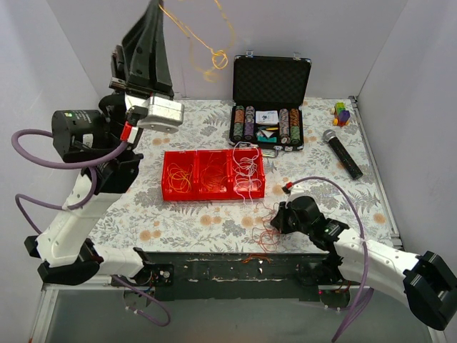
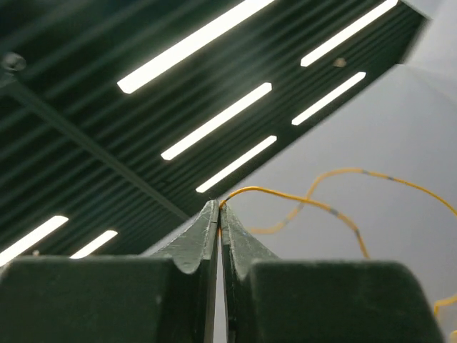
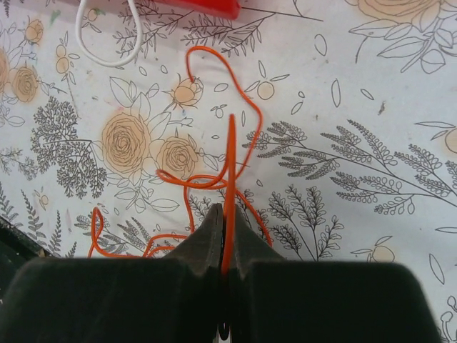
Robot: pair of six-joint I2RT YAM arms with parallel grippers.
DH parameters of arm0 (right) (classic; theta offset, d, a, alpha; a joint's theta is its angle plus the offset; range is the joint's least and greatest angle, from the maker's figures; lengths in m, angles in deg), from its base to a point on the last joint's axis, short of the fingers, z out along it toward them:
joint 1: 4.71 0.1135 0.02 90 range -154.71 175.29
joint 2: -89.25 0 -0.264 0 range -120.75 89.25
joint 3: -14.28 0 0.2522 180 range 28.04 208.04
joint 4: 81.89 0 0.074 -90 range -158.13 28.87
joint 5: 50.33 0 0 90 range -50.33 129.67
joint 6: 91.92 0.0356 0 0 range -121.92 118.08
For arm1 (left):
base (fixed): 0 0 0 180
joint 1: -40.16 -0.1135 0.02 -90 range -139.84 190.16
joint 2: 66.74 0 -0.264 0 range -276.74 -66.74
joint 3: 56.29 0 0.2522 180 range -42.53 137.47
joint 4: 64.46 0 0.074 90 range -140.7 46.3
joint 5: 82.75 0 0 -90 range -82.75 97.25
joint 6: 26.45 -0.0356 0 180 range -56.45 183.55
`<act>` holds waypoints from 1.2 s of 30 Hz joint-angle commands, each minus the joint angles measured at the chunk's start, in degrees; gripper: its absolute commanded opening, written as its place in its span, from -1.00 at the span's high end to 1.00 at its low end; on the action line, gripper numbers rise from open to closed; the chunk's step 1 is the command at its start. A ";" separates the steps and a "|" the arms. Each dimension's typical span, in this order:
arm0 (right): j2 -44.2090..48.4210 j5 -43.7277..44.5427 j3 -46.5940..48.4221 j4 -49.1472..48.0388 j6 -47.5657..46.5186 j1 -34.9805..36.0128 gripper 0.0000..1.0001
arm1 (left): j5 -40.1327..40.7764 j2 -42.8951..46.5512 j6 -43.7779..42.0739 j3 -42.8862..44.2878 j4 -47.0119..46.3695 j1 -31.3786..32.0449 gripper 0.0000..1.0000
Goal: Untangle the cables
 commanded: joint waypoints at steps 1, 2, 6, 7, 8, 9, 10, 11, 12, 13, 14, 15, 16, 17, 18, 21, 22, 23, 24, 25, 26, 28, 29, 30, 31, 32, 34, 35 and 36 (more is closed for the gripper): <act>1.68 3.10 0.65 1.25 1.02 0.46 0.97 | 3.59 -3.92 -14.53 6.60 -9.47 -0.06 1.00; 3.08 3.19 0.65 1.17 0.41 0.46 0.97 | 3.85 -4.45 -15.15 8.53 -5.80 -0.06 1.00; 10.98 4.77 2.84 1.87 -3.36 0.55 0.97 | 12.89 -1.22 -9.54 4.10 5.64 -0.14 1.00; 13.18 4.86 3.97 1.87 -4.42 0.55 0.97 | 14.73 0.71 -8.66 -0.46 6.10 -0.58 1.00; 14.94 5.04 5.03 1.87 -5.21 0.55 0.97 | 15.10 3.34 -7.70 -6.59 5.66 -1.19 1.00; 16.17 5.30 6.35 3.61 -5.83 0.55 0.97 | 15.28 5.28 -5.69 -12.40 5.49 -1.89 1.00; 17.32 5.30 7.66 4.06 -6.35 0.55 0.97 | 15.71 7.04 -3.67 -16.37 5.83 -3.12 1.00; 18.02 5.13 8.81 4.50 -6.71 0.55 0.97 | 16.33 8.19 -1.21 -19.63 6.62 -4.35 1.00; 18.47 5.13 10.04 4.94 -7.23 0.55 0.97 | 16.51 8.72 1.77 -21.40 8.37 -6.28 1.00; 18.82 4.60 11.09 5.38 -7.50 0.55 0.97 | 16.25 9.07 5.20 -23.86 9.26 -8.99 1.00; 18.91 4.08 12.32 5.64 -7.76 0.55 0.97 | 15.64 9.43 8.02 -25.19 9.70 -11.72 1.00; 18.91 3.37 13.64 5.82 -8.29 0.64 0.97 | 14.59 9.60 10.48 -27.20 10.31 -15.14 1.00; 18.82 2.85 14.70 5.82 -8.64 0.64 0.97 | 13.97 9.61 13.29 -28.79 9.80 -18.13 1.00; 18.56 2.41 15.84 5.82 -9.08 0.64 0.97 | 12.74 9.26 16.62 -29.59 10.40 -21.99 1.00; 18.38 1.88 17.07 5.65 -9.43 0.64 0.97 | 11.16 8.38 19.44 -29.68 12.15 -25.86 1.00; 16.54 -0.23 21.90 4.51 -11.19 0.55 0.97 | 6.77 6.18 27.71 -30.82 17.33 -34.57 1.00; 15.49 -0.76 23.66 4.07 -11.80 0.64 0.97 | 5.54 5.92 29.30 -32.22 17.87 -36.42 1.00; 14.44 -1.46 25.33 3.63 -12.51 0.64 0.97 | 4.74 6.00 30.27 -33.36 18.66 -37.57 1.00; 13.38 -2.25 26.65 3.19 -13.12 0.64 0.97 | 1.86 6.00 30.80 -34.68 19.45 -38.45 1.00; 12.16 -2.78 28.23 2.58 -13.74 0.64 0.97 | 0.70 6.18 31.16 -36.00 20.50 -38.46 1.00; 10.40 -2.78 29.64 2.57 -14.35 0.64 0.97 | -0.70 6.27 31.42 -37.23 21.47 -38.55 1.00; 7.67 -5.33 32.62 0.74 -15.49 0.64 0.97 | -3.69 6.79 32.91 -38.99 23.32 -38.46 1.00; 6.44 -5.86 33.68 0.20 -15.85 0.73 0.97 | -4.84 7.14 33.53 -39.96 23.76 -38.46 1.00; 5.04 -6.30 34.82 -0.32 -16.29 0.64 0.97 | -6.15 7.49 34.32 -40.58 24.03 -38.46 1.00; 3.63 -6.74 35.79 -0.85 -16.64 0.73 0.97 | -6.95 7.76 34.85 -41.36 24.12 -38.46 1.00; 2.23 -7.09 36.85 -1.47 -16.82 0.73 0.97 | -7.39 7.93 35.55 -41.98 24.20 -38.46 1.00; -0.85 -8.14 38.87 -2.70 -17.34 0.81 0.97 | -7.57 8.02 36.78 -43.04 24.47 -38.46 1.00; -2.60 -8.41 40.10 -3.40 -17.69 0.82 0.97 | -7.57 8.28 36.96 -43.65 24.38 -38.46 1.00; -4.28 -8.41 40.98 -4.01 -17.96 0.99 0.97 | -7.57 8.46 37.22 -44.79 23.95 -38.46 1.00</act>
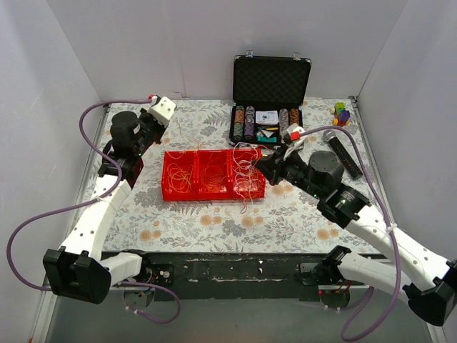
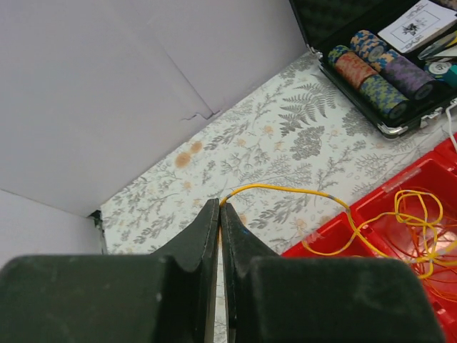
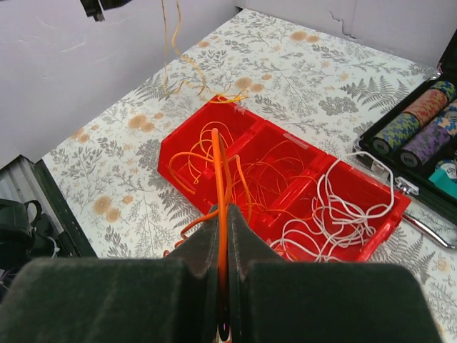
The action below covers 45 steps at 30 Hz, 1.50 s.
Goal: Untangle the cables
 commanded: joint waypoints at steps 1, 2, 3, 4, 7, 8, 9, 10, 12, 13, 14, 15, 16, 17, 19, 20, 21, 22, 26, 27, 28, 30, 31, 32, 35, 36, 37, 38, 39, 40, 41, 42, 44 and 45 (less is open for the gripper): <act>-5.88 -2.88 6.08 -6.81 -3.01 0.60 0.97 | -3.27 3.41 3.93 -3.20 -0.08 -0.04 1.00; -7.72 -3.23 7.22 -7.78 -3.45 0.77 0.97 | -3.53 3.76 4.11 -4.26 -0.43 0.05 1.00; -9.31 -3.32 8.54 -8.49 -3.80 0.95 0.97 | -3.97 3.94 4.29 -5.40 -0.61 0.05 1.00; -11.24 -3.32 9.77 -9.36 -4.15 1.04 0.97 | -4.23 4.03 4.90 -6.45 -0.78 0.05 1.00; -16.95 -2.80 13.11 -11.21 -5.56 1.65 0.97 | -4.76 4.12 5.87 -8.92 -2.01 -0.04 1.00; -18.62 -2.27 13.90 -11.74 -5.91 1.65 0.97 | -5.02 4.21 6.05 -9.88 -2.62 0.05 1.00; -20.38 -1.74 14.78 -12.53 -6.35 1.74 0.97 | -5.29 4.03 6.22 -10.76 -3.15 0.05 1.00; -22.23 -1.04 15.57 -13.23 -6.61 1.74 0.97 | -5.72 3.86 6.57 -11.38 -3.59 -0.04 1.00; -25.57 0.19 16.80 -14.29 -7.32 1.74 0.97 | -6.43 3.33 7.01 -12.79 -4.64 -0.04 1.00; -27.85 0.89 17.42 -14.73 -7.41 1.74 0.97 | -6.78 3.07 7.19 -13.66 -5.35 0.05 1.00; -29.26 1.51 17.95 -15.34 -7.84 1.74 0.97 | -7.04 2.80 7.36 -14.45 -5.88 -0.04 1.00; -31.02 1.95 18.39 -16.05 -7.76 1.74 0.97 | -7.39 2.37 7.45 -15.07 -6.40 0.05 1.00; -32.43 2.30 18.74 -16.84 -7.93 1.74 0.97 | -7.66 2.01 7.45 -15.77 -6.84 0.05 1.00; -34.27 2.30 19.53 -17.37 -8.02 1.74 0.97 | -8.01 1.75 7.37 -16.56 -7.20 0.05 1.00; -37.61 2.30 21.28 -17.98 -8.11 1.74 0.97 | -8.10 1.05 6.58 -18.06 -9.03 0.05 1.00; -39.28 3.96 22.16 -18.42 -7.94 1.74 0.97 | -7.75 0.78 5.88 -19.11 -9.92 0.05 1.00; -40.69 4.23 23.30 -18.51 -7.85 1.74 0.97 | -7.05 0.52 5.09 -20.43 -11.14 0.05 1.00; -42.27 4.50 24.88 -18.51 -7.59 1.74 0.97 | -6.09 0.17 4.30 -21.57 -12.29 0.05 1.00; -47.54 5.03 28.93 -17.64 -7.15 1.74 0.97 | -3.10 -0.98 0.26 -24.65 -14.49 0.05 1.00; -48.86 5.55 29.90 -16.85 -7.06 1.74 0.97 | -1.87 -1.07 -0.80 -25.62 -16.15 0.05 1.00; -49.92 5.82 30.52 -16.50 -6.80 1.74 0.97 | 0.32 -1.24 -2.11 -26.49 -18.25 0.05 1.00; -51.42 6.69 30.70 -15.97 -6.44 1.74 0.97 | 4.79 -2.38 -4.75 -27.64 -21.69 -0.04 1.00; -52.21 7.22 30.96 -15.44 -6.35 1.74 0.97 | 7.26 -3.26 -6.24 -27.82 -22.48 0.05 1.00; -53.08 7.92 31.40 -14.39 -6.09 1.74 0.97 | 10.85 -4.13 -8.35 -27.82 -23.62 0.05 1.00; -54.94 8.10 30.70 -12.54 -5.56 1.91 0.97 | 14.14 -4.93 -10.65 -28.26 -27.32 -1.52 1.00; -55.03 8.45 30.18 -12.54 -5.39 2.00 0.97 | 13.53 -4.50 -10.91 -28.17 -26.80 -1.88 1.00; -55.20 8.80 29.47 -12.36 -5.21 2.26 0.97 | 13.17 -4.23 -11.18 -28.17 -26.10 -1.89 1.00; -55.46 9.59 29.03 -12.10 -5.12 2.53 0.97 | 12.39 -3.80 -11.27 -28.26 -25.57 -1.89 1.00; -55.64 10.73 28.59 -11.75 -4.95 2.88 0.97 | 12.29 -3.36 -11.44 -28.70 -25.92 -1.89 1.00; -55.64 11.79 27.89 -11.57 -4.86 2.97 0.97 | 12.90 -3.44 -11.88 -29.22 -26.96 -1.89 1.00; -55.38 12.41 27.36 -11.57 -4.60 3.06 0.97 | 14.30 -3.53 -12.23 -29.49 -27.76 -1.89 1.00; -54.94 13.11 26.31 -11.66 -4.16 3.06 0.97 | 15.70 -4.05 -12.76 -29.75 -28.29 -2.06 1.00; -54.68 13.64 25.34 -11.83 -3.81 3.06 0.97 | 16.77 -4.67 -13.20 -29.93 -27.86 -2.50 1.00; -54.68 13.64 25.25 -11.66 -3.80 3.06 0.97 | 16.08 -4.24 -12.77 -30.19 -27.33 -2.76 1.00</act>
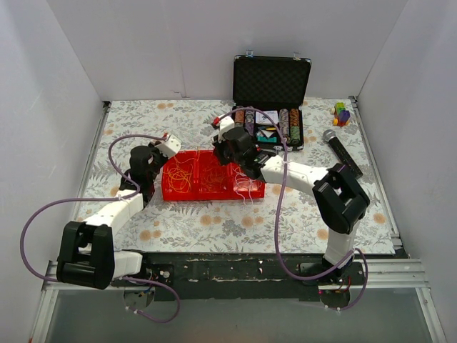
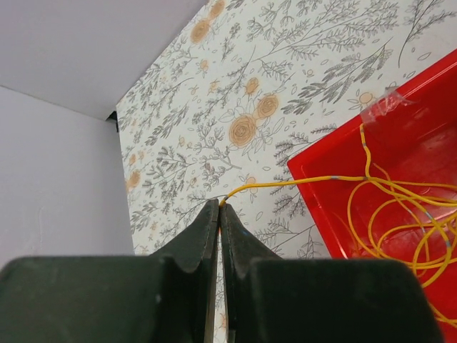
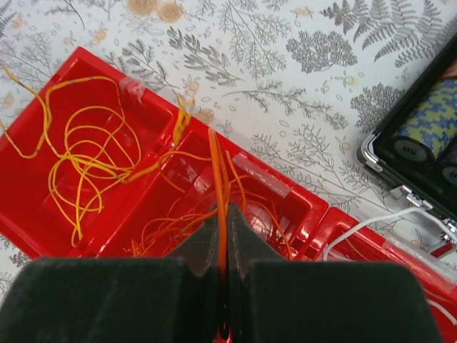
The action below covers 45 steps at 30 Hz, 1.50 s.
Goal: Untangle the cables
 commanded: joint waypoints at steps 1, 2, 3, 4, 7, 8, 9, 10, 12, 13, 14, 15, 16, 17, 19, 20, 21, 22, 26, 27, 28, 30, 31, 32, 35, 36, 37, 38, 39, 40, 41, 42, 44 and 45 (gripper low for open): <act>1.15 2.87 -0.96 -0.62 1.16 0.44 0.97 | 1.08 2.19 -0.94 -1.50 -0.86 -1.04 1.00; 0.80 2.78 -0.44 -0.01 1.24 0.52 0.97 | -0.32 3.33 -0.67 -2.02 -0.77 -0.95 1.00; 0.01 2.87 0.44 1.04 1.42 0.52 0.97 | -1.82 4.30 -0.24 -2.20 -0.16 -0.95 1.00; -0.87 3.13 1.49 2.27 1.60 0.61 0.97 | -3.40 5.44 0.38 -2.20 0.63 -0.95 1.00; -4.55 3.30 5.10 6.40 1.68 1.22 0.97 | -3.51 7.30 3.10 -1.77 1.95 -0.95 1.00; -5.79 3.31 5.98 7.54 1.60 1.57 0.97 | -2.98 7.73 3.72 -1.50 2.39 -1.04 1.00; -6.84 3.13 6.94 8.69 1.51 1.75 0.97 | -3.24 8.17 5.38 -1.32 3.27 -0.95 1.00; -8.07 2.96 8.17 10.09 1.60 2.02 0.97 | -4.20 9.05 5.39 -1.50 4.23 -0.95 1.00; -9.75 2.78 9.59 12.55 1.68 2.54 0.97 | -7.53 10.28 5.31 -2.11 5.03 -1.04 1.00; -10.19 2.95 9.94 13.17 1.68 2.81 0.97 | -9.11 10.64 4.96 -2.20 5.64 -0.86 1.00; -10.45 3.30 10.12 13.70 1.95 2.98 0.97 | -10.26 10.73 5.13 -2.20 6.00 -0.60 1.00; -10.63 3.39 10.12 14.23 2.30 3.07 0.97 | -10.97 10.55 5.30 -1.85 6.52 -0.16 1.00; -10.55 3.39 10.03 14.58 2.65 3.16 0.97 | -11.67 10.38 5.05 -1.59 7.31 0.36 1.00; -10.46 3.22 9.68 14.93 2.91 3.25 0.97 | -11.94 9.77 4.61 -1.24 7.84 1.15 1.00; -10.02 2.87 8.98 15.29 3.35 3.34 0.97 | -12.47 8.54 2.69 -0.54 9.68 2.73 1.00; -9.84 2.78 8.97 15.81 3.62 3.42 0.97 | -12.38 7.83 2.23 -0.62 9.87 3.70 1.00; -9.75 2.69 9.15 16.25 3.79 3.34 0.97 | -12.03 7.22 1.88 -0.53 10.04 4.40 1.00; -9.32 2.34 9.24 16.69 3.88 3.42 0.95 | -11.68 6.34 1.88 -0.27 9.96 5.02 0.98; -7.03 1.46 10.20 17.48 4.06 3.42 0.55 | -11.33 2.56 3.72 3.32 11.00 5.47 0.55; -6.59 1.37 10.64 17.92 4.06 3.42 0.42 | -11.24 1.86 3.72 4.73 11.71 5.47 0.50; -6.07 1.37 10.99 18.45 4.06 3.42 0.29 | -11.24 1.68 5.29 6.22 12.32 5.55 0.42; -4.84 1.46 11.43 19.33 4.06 3.42 0.06 | -12.11 1.67 5.66 9.12 14.25 5.55 0.30; -4.14 1.37 11.52 19.85 4.14 3.42 -0.03 | -12.81 1.93 6.01 10.61 15.57 5.47 0.21; -3.43 1.46 11.52 20.47 4.23 3.42 -0.12 | -13.51 2.20 6.71 12.02 16.89 5.47 0.12; -0.89 1.20 10.82 22.05 4.41 3.42 -0.44 | -15.97 3.51 9.43 17.12 22.77 5.47 -0.24; 0.25 1.11 10.21 22.41 4.41 3.42 -0.55 | -16.85 3.95 10.39 18.79 24.70 5.47 -0.35; 1.31 1.11 9.68 22.67 4.50 3.42 -0.63 | -18.17 4.57 11.19 20.20 26.63 5.55 -0.40; 2.54 0.93 9.07 22.93 4.50 3.42 -0.70 | -19.40 5.01 12.15 22.04 29.00 5.47 -0.43; 3.68 0.93 8.63 23.55 4.50 3.42 -0.73 | -21.06 5.36 12.77 23.36 31.12 5.55 -0.50; 4.48 0.85 8.54 24.33 4.50 3.42 -0.75 | -22.39 5.89 13.39 24.59 33.40 5.55 -0.64; 5.35 0.84 8.27 25.21 4.58 3.42 -0.75 | -23.44 6.07 13.65 25.82 35.77 5.47 -0.71; 6.23 0.93 8.10 25.74 4.76 3.42 -0.76 | -24.76 5.89 13.48 26.88 38.32 5.47 -0.77; 8.17 0.84 7.48 27.15 4.76 3.42 -0.76 | -26.44 5.98 14.18 28.82 42.37 5.47 -0.82; 9.05 0.76 6.96 27.68 4.85 3.42 -0.77 | -26.62 6.07 14.44 29.52 43.52 5.55 -0.82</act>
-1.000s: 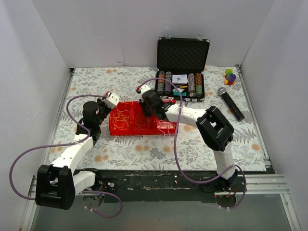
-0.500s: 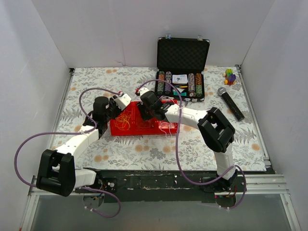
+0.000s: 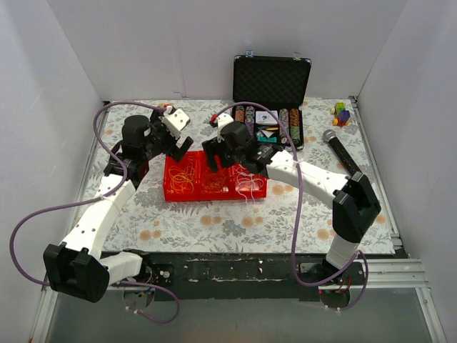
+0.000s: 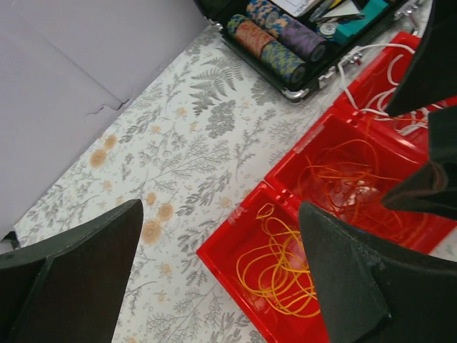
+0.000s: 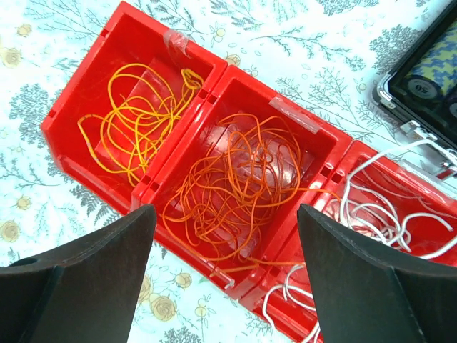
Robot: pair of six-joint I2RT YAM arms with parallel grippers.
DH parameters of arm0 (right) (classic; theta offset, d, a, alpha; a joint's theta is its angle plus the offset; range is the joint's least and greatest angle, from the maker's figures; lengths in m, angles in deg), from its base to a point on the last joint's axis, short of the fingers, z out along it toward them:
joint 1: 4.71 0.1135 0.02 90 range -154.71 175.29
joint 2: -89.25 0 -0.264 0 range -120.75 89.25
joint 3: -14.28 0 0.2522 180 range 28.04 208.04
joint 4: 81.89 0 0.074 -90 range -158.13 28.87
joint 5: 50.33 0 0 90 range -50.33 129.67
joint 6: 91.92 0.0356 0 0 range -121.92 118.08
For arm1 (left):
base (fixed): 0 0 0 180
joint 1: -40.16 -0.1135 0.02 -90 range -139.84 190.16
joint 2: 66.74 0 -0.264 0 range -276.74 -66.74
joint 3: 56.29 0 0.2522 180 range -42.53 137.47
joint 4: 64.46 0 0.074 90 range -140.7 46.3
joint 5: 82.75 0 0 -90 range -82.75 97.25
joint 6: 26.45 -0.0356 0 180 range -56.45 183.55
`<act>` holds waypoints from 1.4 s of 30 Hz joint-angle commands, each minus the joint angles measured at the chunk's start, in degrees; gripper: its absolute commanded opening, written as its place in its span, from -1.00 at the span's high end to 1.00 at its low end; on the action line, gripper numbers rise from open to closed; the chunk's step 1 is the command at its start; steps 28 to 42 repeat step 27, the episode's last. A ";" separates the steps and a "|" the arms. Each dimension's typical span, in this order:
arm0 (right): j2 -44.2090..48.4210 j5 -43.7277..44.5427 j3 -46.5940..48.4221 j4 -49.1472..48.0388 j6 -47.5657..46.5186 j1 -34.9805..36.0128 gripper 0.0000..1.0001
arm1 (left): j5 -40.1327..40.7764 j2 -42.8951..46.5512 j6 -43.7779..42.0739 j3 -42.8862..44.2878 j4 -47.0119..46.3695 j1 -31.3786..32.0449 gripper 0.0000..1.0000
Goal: Untangle the cables
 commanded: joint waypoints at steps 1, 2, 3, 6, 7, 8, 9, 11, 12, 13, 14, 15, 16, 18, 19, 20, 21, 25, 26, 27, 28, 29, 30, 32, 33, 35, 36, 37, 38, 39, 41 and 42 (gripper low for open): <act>5.49 -0.29 -1.74 3.77 0.52 -0.03 -0.76 | -5.85 1.76 3.14 4.30 12.42 0.05 -0.83; 6.63 -0.21 -2.44 4.30 0.52 -0.03 -0.76 | -6.03 2.11 4.54 4.92 12.78 -0.13 -0.84; 8.12 0.06 -3.67 4.65 0.61 -0.03 -0.77 | -6.21 2.38 6.21 5.79 12.70 -0.65 -0.85; 13.12 3.30 -7.80 5.26 1.05 -0.20 -0.79 | -7.26 2.03 12.28 8.78 13.83 -2.24 -0.88; 14.54 4.53 -9.03 5.62 1.05 -0.55 -0.81 | -7.78 1.59 12.55 9.31 15.14 -2.50 -0.92; 15.51 5.15 -9.91 5.97 1.14 -0.99 -0.82 | -7.70 1.59 13.16 8.27 14.81 -2.76 -0.96; 16.56 5.42 -10.79 6.49 1.31 -1.78 -0.82 | -6.92 1.76 13.95 6.70 13.33 -3.81 -0.96; 18.06 5.42 -12.03 7.29 1.66 -3.27 -0.82 | -4.20 1.07 16.23 3.97 11.82 -5.31 -0.97; 18.94 5.33 -12.21 8.07 2.01 -4.24 -0.82 | -3.84 -0.68 17.03 4.13 12.77 -6.19 -0.96; 19.55 4.98 -12.64 8.60 2.28 -5.03 -0.82 | -3.14 -2.52 18.52 4.74 13.48 -6.98 -0.96; 20.34 4.54 -13.17 9.04 2.63 -6.08 -0.82 | -2.17 -4.46 20.71 6.14 14.70 -8.03 -0.96; 21.22 3.93 -13.70 9.22 2.80 -7.14 -0.82 | -1.73 -7.00 22.56 7.72 16.11 -9.08 -0.96; 22.36 3.32 -14.48 9.40 2.98 -8.11 -0.82 | -1.81 -9.20 23.70 10.08 17.86 -10.57 -0.96; 24.30 2.35 -16.51 9.14 3.33 -9.95 -0.82 | -3.91 -13.33 25.03 14.13 20.51 -13.74 -0.96; 25.35 2.00 -17.38 8.96 3.59 -10.74 -0.82 | -5.49 -14.48 26.08 15.80 21.21 -14.71 -0.96; 26.14 1.90 -18.09 9.05 3.60 -11.45 -0.82 | -5.33 -15.54 27.22 17.04 21.31 -17.07 -0.96; 26.94 1.90 -18.88 9.05 3.68 -11.89 -0.82 | -5.24 -15.72 28.19 17.66 20.87 -17.88 -0.96; 29.31 3.04 -21.25 9.75 3.86 -13.47 -0.82 | -0.16 -13.62 30.04 13.46 13.33 -18.41 -0.97; 30.01 3.31 -21.87 9.66 4.04 -13.91 -0.82 | 0.73 -13.70 30.48 12.66 12.18 -18.67 -0.96; 31.06 3.57 -22.75 9.31 3.95 -14.79 -0.82 | 1.26 -13.70 31.18 11.61 10.78 -19.20 -0.96; 31.06 3.57 -22.75 9.31 3.95 -14.79 -0.82 | 1.26 -13.70 31.18 11.61 10.78 -19.20 -0.96; 31.06 3.57 -22.75 9.31 3.95 -14.79 -0.82 | 1.26 -13.70 31.18 11.61 10.78 -19.20 -0.96; 31.06 3.57 -22.75 9.31 3.95 -14.79 -0.82 | 1.26 -13.70 31.18 11.61 10.78 -19.20 -0.96; 31.06 3.57 -22.75 9.31 3.95 -14.79 -0.82 | 1.26 -13.70 31.18 11.61 10.78 -19.20 -0.96; 31.06 3.57 -22.75 9.31 3.95 -14.79 -0.82 | 1.26 -13.70 31.18 11.61 10.78 -19.20 -0.96; 31.06 3.57 -22.75 9.31 3.95 -14.79 -0.82 | 1.26 -13.70 31.18 11.61 10.78 -19.20 -0.96; 31.06 3.57 -22.75 9.31 3.95 -14.79 -0.82 | 1.26 -13.70 31.18 11.61 10.78 -19.20 -0.96; 31.06 3.57 -22.75 9.31 3.95 -14.79 -0.82 | 1.26 -13.70 31.18 11.61 10.78 -19.20 -0.96; 31.06 3.57 -22.75 9.31 3.95 -14.79 -0.82 | 1.26 -13.70 31.18 11.61 10.78 -19.20 -0.96; 31.06 3.57 -22.75 9.31 3.95 -14.79 -0.82 | 1.26 -13.70 31.18 11.61 10.78 -19.20 -0.96; 31.06 3.57 -22.75 9.31 3.95 -14.79 -0.82 | 1.26 -13.70 31.18 11.61 10.78 -19.20 -0.96; 31.06 3.57 -22.75 9.31 3.95 -14.79 -0.82 | 1.26 -13.70 31.18 11.61 10.78 -19.20 -0.96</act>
